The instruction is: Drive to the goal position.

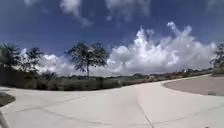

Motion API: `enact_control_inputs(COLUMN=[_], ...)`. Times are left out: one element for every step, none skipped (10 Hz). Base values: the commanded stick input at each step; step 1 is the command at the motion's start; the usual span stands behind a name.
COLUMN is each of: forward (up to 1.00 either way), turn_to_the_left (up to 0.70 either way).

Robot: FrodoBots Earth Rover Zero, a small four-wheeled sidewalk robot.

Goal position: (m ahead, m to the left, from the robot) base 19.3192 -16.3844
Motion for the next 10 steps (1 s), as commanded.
enact_control_inputs(forward=[0.70,0.70,0.70,0.70,0.70,0.70,0.70,0.70,0.70,0.70], turn_to_the_left=[0.00,0.00,0.00,0.00,0.00,0.00,0.00,0.00,0.00,0.00])
